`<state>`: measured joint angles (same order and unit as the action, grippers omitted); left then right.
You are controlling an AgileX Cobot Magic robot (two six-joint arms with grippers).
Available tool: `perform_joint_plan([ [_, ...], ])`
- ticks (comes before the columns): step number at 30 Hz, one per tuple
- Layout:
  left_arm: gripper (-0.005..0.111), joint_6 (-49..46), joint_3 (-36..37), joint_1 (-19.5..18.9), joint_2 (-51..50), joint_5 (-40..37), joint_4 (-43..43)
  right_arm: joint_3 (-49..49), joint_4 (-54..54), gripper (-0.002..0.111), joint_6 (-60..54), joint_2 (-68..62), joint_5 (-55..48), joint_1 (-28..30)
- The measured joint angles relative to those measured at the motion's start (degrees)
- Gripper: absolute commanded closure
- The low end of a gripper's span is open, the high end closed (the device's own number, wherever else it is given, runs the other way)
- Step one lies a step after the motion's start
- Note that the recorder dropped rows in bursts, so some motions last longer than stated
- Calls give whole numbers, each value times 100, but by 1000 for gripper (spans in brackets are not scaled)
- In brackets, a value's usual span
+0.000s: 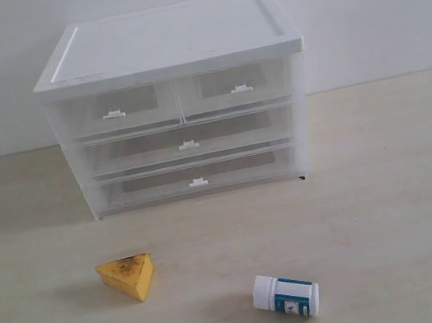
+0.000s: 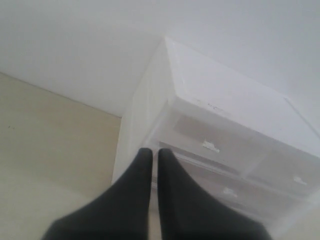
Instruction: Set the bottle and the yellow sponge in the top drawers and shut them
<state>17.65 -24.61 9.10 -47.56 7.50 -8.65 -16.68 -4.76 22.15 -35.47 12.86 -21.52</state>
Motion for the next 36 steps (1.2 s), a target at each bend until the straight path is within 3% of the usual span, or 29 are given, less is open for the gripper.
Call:
perform_joint_plan([
  [8,103,0,0,0,-5,-22,33,-1182,-71,108,254,-1381,-604,-407],
  [16,103,0,0,29,-5,-22,45,-1873,-51,108,279,-1556,-1353,-410],
  [23,103,12,-13,616,-5,138,364,-2303,4,108,293,-1556,-1477,-410],
  [29,103,12,-197,1008,-351,198,606,-2497,1051,108,1082,-1556,-1568,-410],
  [36,103,12,-222,1067,-574,256,669,-2497,2221,108,2059,-1556,-1286,-410],
])
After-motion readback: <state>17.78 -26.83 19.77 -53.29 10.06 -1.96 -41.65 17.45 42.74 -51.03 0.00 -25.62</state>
